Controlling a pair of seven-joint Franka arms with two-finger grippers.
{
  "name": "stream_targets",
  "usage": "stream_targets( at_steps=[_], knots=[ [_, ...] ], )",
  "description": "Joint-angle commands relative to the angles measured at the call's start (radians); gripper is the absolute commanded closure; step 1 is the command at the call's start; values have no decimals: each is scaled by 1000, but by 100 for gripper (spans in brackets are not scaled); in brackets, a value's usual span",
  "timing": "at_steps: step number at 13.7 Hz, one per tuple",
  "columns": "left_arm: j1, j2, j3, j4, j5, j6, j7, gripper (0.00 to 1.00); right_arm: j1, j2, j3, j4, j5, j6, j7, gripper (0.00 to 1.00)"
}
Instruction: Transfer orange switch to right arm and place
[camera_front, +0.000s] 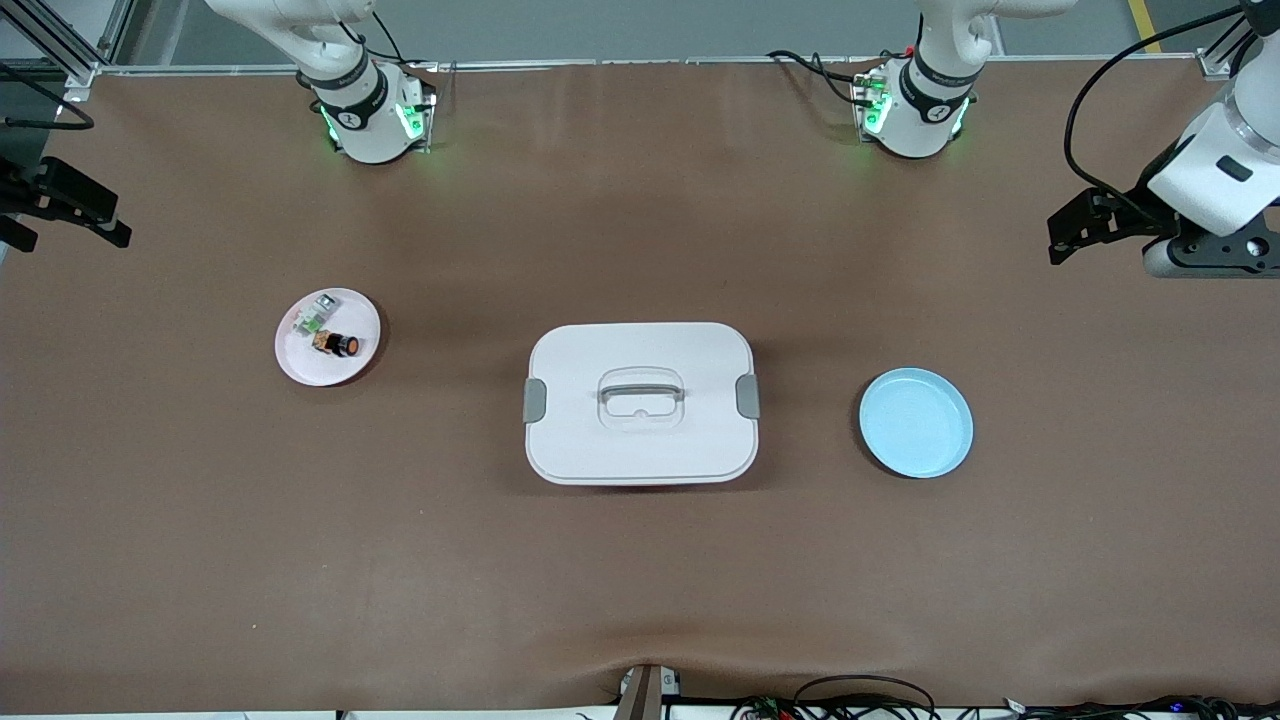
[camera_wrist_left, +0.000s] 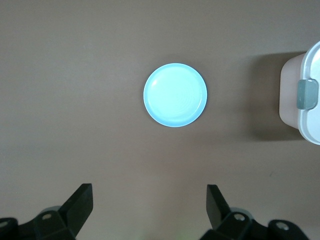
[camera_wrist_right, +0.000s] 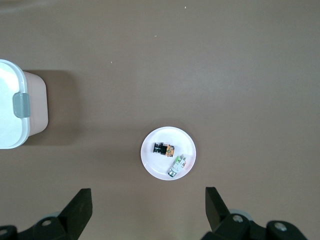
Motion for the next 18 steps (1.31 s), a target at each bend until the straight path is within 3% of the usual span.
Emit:
stream_targets(
  at_steps=[1,18],
  knots=[
    [6,-24,-5,-9,-20,-19,22,0,-12,2,11,16,-14,6,-11,0],
    [4,15,-5,54,-18,-19,18,0,-13,2,10,15,-14,5,-11,0]
  ],
)
